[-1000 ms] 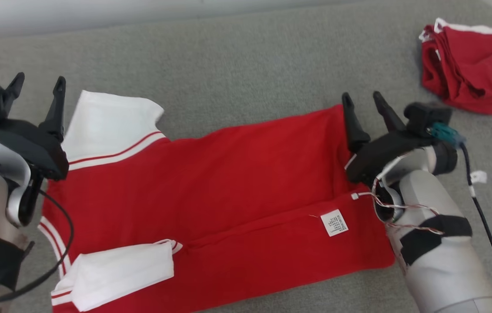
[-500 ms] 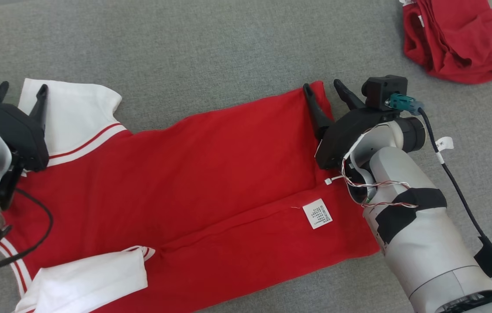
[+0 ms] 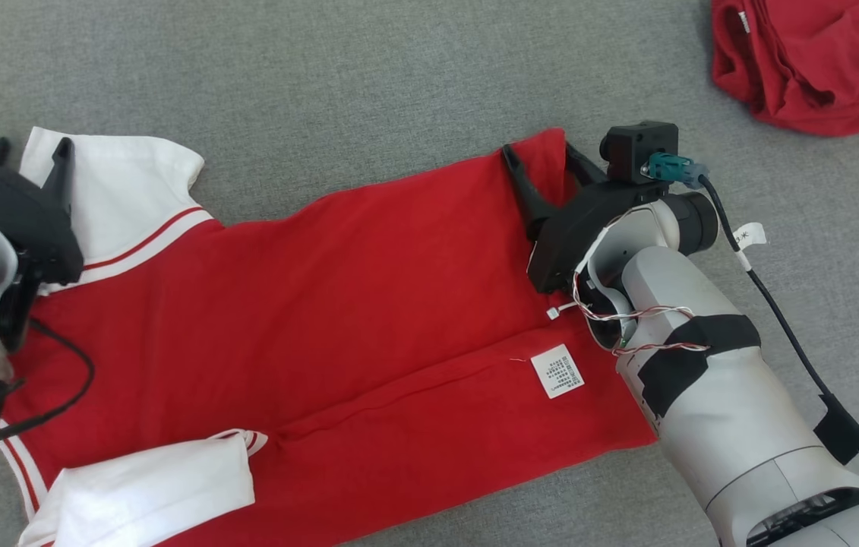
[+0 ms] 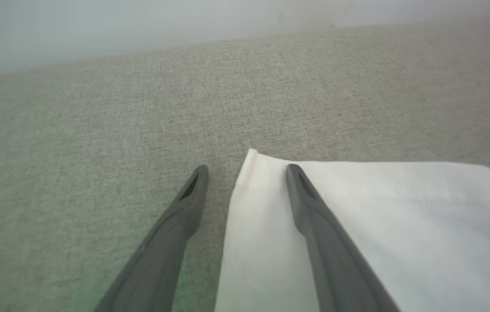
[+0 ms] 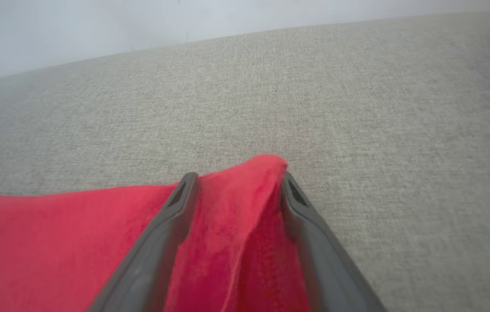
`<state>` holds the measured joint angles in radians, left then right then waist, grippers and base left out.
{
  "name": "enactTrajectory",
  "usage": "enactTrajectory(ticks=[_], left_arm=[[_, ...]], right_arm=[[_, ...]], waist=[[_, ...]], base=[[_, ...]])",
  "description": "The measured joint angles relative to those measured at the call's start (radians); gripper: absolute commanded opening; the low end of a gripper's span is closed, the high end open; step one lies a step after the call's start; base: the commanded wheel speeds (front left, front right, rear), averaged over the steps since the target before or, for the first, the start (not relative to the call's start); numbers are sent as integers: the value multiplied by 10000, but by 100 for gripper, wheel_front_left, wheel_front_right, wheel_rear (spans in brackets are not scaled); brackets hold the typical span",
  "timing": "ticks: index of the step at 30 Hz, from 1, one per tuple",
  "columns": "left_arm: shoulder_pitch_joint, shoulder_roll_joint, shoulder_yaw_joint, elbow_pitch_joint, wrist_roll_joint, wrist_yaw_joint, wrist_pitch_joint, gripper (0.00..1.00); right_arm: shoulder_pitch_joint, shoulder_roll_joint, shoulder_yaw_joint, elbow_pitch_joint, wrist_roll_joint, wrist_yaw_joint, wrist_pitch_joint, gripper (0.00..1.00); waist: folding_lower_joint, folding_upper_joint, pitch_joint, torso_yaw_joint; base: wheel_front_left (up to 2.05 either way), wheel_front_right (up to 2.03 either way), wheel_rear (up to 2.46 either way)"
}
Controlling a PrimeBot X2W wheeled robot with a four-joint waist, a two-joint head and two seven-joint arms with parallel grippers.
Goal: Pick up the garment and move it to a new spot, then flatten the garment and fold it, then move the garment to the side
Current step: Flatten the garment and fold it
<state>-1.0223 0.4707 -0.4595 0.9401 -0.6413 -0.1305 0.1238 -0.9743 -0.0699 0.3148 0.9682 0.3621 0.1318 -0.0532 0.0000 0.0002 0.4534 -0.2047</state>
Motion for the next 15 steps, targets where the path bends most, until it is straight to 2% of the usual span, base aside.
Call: enactTrajectory(ticks=[1, 5, 15], left_arm=[[-1, -17, -105, -90, -190, 0, 6, 0], [9, -113, -401, -299, -702, -4, -88, 0], [21, -54, -836, -616, -911, -6, -1808, 0]], right_arm=[[-42, 0, 54, 29, 35, 0, -12, 0], [-141, -63, 188, 198, 136, 0, -140, 0], [-87, -533, 226, 491, 362, 0, -1081, 0]], waist=[[0, 0, 9, 23], [1, 0, -21, 140], [0, -2, -528, 435]], base=[[0, 0, 0], [0, 0, 0], [0, 0, 0]])
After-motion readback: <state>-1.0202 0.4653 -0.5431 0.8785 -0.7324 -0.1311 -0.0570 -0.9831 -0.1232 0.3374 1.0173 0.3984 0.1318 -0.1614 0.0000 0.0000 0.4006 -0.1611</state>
